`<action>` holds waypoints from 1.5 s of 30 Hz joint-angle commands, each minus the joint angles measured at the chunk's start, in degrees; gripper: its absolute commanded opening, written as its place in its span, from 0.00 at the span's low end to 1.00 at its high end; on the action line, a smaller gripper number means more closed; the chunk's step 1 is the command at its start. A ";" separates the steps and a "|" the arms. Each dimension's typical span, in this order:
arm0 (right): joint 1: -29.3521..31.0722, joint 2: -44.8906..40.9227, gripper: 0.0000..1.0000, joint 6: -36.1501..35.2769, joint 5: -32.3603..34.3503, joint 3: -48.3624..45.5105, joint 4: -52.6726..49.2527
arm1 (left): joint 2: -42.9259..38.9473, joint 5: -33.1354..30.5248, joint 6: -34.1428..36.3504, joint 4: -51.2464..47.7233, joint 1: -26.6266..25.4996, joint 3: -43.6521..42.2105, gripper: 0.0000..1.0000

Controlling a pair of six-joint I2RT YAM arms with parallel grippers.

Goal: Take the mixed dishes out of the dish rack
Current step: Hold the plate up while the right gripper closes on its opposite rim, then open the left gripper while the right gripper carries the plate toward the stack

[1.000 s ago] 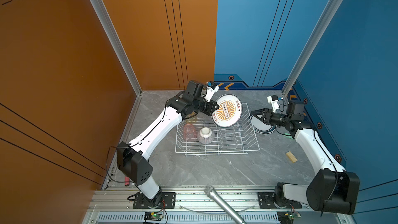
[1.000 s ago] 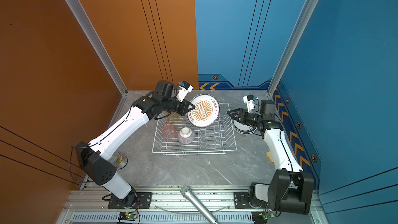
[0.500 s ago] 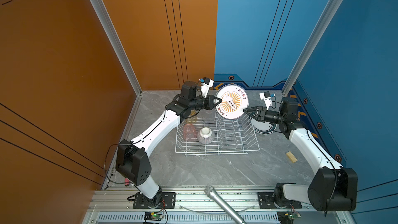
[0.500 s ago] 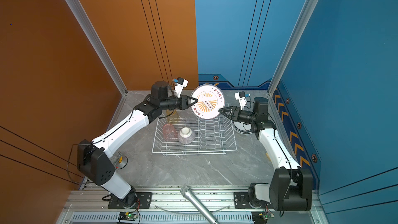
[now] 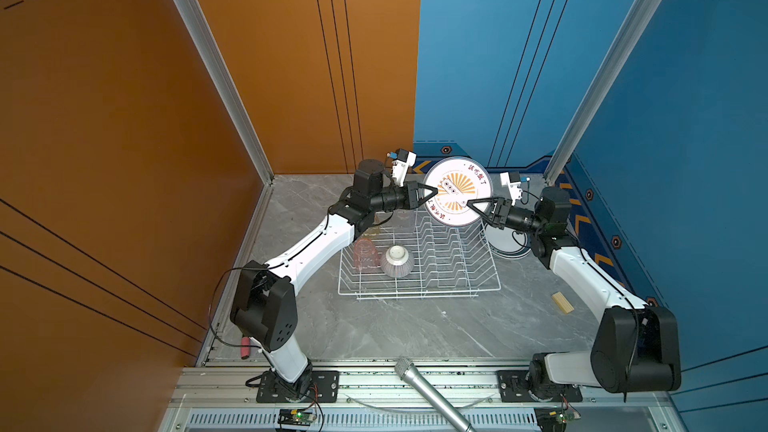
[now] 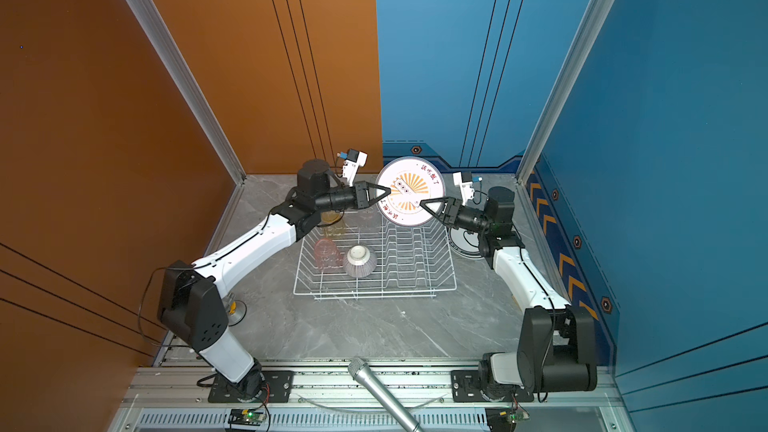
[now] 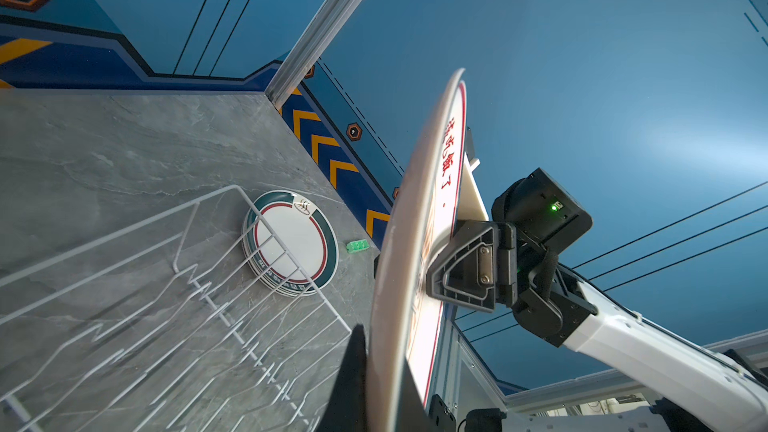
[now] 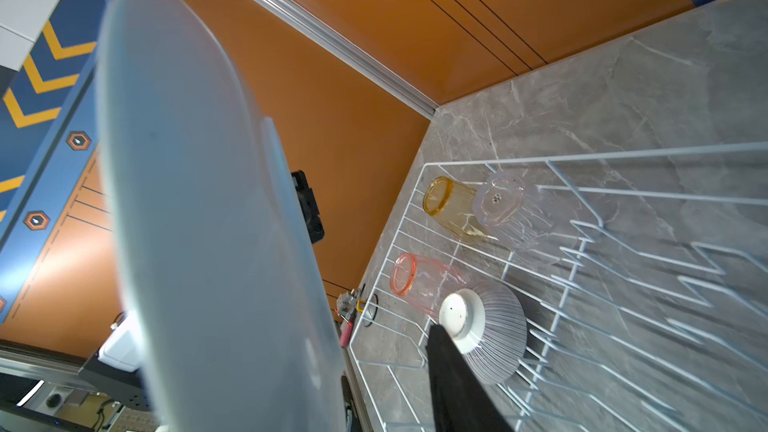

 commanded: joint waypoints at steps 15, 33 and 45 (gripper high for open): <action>-0.51 0.80 0.00 7.88 -0.17 -0.56 11.41 | 1.22 0.56 -1.54 4.14 -0.84 -0.61 0.20; -23.13 -3.42 0.00 -14.47 17.99 2.80 -34.20 | -13.65 -26.73 23.91 -33.79 1.99 -2.80 0.37; -26.52 3.08 0.00 -21.49 28.89 3.47 -42.86 | -19.87 -34.83 26.47 -44.56 10.07 -4.96 0.39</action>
